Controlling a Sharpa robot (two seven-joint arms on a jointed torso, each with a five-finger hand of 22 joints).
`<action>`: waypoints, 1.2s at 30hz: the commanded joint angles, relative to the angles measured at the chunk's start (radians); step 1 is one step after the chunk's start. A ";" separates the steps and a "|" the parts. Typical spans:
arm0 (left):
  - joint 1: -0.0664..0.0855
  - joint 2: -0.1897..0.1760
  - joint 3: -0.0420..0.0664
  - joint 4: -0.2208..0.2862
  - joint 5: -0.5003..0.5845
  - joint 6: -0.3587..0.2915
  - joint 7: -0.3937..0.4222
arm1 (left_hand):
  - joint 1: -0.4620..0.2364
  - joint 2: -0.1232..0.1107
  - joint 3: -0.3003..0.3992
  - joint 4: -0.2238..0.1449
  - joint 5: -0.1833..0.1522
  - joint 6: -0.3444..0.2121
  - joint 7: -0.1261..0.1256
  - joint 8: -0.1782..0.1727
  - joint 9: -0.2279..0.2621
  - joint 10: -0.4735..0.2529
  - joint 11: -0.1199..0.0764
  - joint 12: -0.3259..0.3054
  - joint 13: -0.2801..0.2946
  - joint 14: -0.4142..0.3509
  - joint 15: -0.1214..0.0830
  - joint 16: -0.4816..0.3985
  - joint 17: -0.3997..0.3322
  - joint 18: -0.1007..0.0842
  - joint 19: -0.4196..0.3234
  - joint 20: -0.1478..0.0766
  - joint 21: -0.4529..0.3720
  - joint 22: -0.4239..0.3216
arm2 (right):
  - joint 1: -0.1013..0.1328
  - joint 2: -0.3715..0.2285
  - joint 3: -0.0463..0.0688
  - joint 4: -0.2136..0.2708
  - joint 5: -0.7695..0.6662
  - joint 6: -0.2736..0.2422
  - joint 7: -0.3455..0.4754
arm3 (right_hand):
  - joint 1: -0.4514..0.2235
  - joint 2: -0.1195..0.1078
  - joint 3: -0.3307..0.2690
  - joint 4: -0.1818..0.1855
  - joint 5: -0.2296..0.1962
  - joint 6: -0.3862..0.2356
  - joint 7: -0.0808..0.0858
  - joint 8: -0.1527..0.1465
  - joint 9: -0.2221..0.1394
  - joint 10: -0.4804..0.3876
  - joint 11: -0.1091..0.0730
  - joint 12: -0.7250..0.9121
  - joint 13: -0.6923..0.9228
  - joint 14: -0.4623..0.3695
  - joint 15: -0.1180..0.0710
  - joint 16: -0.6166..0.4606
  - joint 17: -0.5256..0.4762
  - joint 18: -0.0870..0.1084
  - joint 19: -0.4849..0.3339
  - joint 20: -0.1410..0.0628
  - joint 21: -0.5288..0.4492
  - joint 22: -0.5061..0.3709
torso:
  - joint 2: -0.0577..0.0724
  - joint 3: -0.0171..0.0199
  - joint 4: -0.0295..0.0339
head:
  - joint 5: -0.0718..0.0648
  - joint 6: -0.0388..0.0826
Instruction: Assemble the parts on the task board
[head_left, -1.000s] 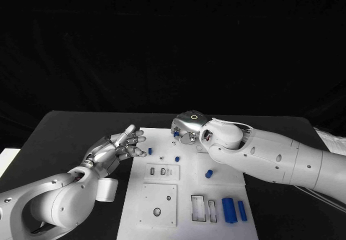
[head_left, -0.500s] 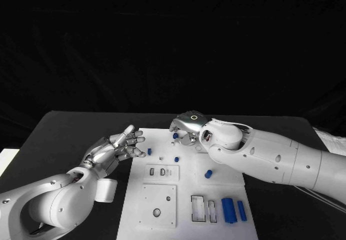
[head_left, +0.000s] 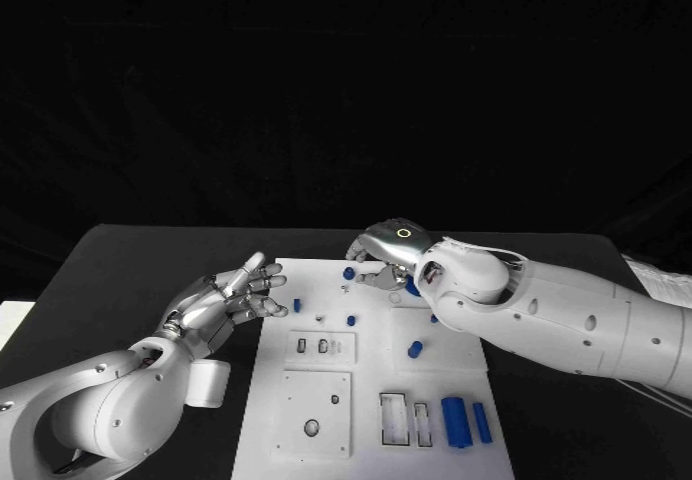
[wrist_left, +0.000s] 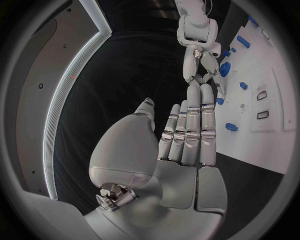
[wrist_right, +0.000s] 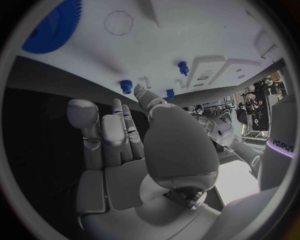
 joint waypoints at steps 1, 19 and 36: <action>0.002 -0.003 0.001 0.001 0.001 0.023 0.002 | 0.011 0.000 0.000 -0.004 -0.003 -0.007 -0.002 -0.004 -0.001 -0.005 -0.001 -0.003 -0.001 -0.009 0.001 0.002 0.001 0.002 -0.008 0.001 0.005 0.002 | 0.001 -0.052 0.009 0.051 0.053 -0.072 -0.016 | -0.017 -0.002 0.002 0.017 0.010 0.011 0.004 0.005 0.001 0.057 -0.008 0.020 0.010 0.033 -0.008 0.040 0.064 -0.013 0.021 -0.004 0.044 0.064 | -0.003 0.0037 -0.0109 | -0.002 0.004; 0.002 0.009 0.000 -0.025 0.001 0.032 0.000 | 0.016 0.003 0.001 -0.008 -0.002 -0.007 -0.003 -0.003 -0.001 -0.007 -0.001 -0.003 -0.002 -0.010 0.001 0.001 0.004 0.002 -0.010 0.002 0.006 0.002 | 0.013 -0.242 0.023 0.118 0.320 0.072 -0.101 | 0.011 -0.029 -0.214 0.201 0.131 -0.064 -0.005 0.037 0.006 0.268 -0.038 1.054 1.107 0.075 -0.022 0.263 0.443 -0.059 0.084 -0.023 0.260 0.366 | -0.016 0.0225 -0.0380 | -0.003 0.006; 0.002 0.011 0.000 -0.027 0.001 0.034 0.000 | 0.016 0.003 0.001 -0.008 -0.002 -0.007 -0.003 -0.003 -0.001 -0.007 -0.001 -0.003 -0.002 -0.010 0.001 0.001 0.004 0.002 -0.010 0.002 0.006 0.002 | -0.020 -0.214 0.023 0.078 0.298 0.122 -0.111 | 0.018 -0.031 -0.228 0.225 0.137 -0.063 -0.002 0.051 0.009 0.312 -0.032 1.185 1.248 0.082 -0.022 0.283 0.488 -0.064 0.088 -0.017 0.282 0.400 | -0.017 0.0183 -0.0361 | -0.004 -0.004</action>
